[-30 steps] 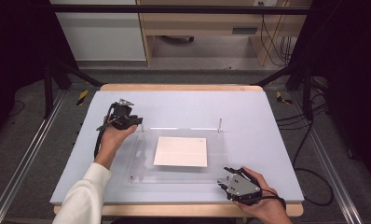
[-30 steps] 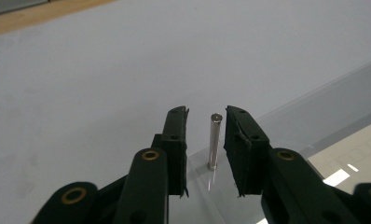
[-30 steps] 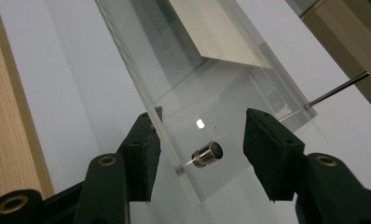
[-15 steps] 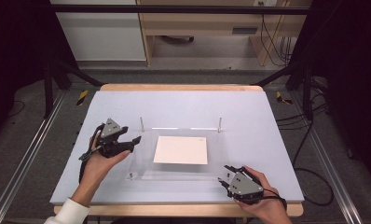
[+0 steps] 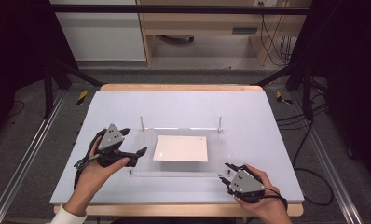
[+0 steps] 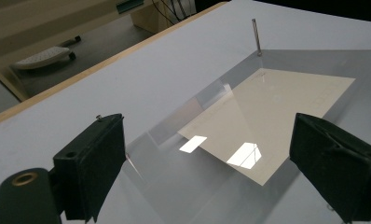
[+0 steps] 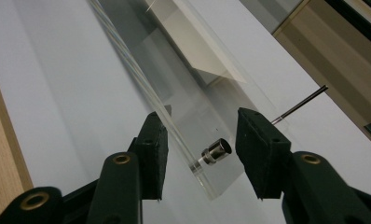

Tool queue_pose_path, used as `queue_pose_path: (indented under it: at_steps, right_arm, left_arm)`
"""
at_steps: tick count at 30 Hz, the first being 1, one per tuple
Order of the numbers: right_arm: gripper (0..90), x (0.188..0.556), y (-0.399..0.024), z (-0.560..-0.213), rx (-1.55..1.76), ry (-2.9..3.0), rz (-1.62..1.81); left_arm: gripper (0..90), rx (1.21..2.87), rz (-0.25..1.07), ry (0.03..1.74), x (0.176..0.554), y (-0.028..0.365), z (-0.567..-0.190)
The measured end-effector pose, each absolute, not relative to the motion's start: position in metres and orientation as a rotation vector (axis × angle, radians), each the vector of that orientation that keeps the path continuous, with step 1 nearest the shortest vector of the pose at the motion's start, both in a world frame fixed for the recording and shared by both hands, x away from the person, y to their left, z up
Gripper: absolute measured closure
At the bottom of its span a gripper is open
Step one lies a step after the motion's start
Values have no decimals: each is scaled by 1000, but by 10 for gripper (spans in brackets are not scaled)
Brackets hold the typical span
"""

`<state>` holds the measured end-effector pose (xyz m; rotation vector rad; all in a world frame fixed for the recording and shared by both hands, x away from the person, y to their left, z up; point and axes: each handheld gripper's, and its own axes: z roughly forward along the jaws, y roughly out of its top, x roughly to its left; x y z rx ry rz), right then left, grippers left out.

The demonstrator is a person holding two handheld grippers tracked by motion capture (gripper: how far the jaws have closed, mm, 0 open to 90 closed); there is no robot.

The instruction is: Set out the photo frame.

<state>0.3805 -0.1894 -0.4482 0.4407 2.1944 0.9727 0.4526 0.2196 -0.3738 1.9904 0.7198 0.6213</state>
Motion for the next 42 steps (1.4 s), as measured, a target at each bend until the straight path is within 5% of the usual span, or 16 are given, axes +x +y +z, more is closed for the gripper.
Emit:
queue_pose_path:
  at_steps: [21,33,42]
  right_arm:
    - [569,393,-190,-417,539,2211,1019]
    - [570,405,-191,-399,604,2232,1047]
    - [577,411,-191,-390,631,2240,1060]
  left_arm:
    - [129,2148,711,455,414,204,-356]
    - [420,2262,793,311,405,196,-365]
    - [531,2291,823,273,404,191,-372]
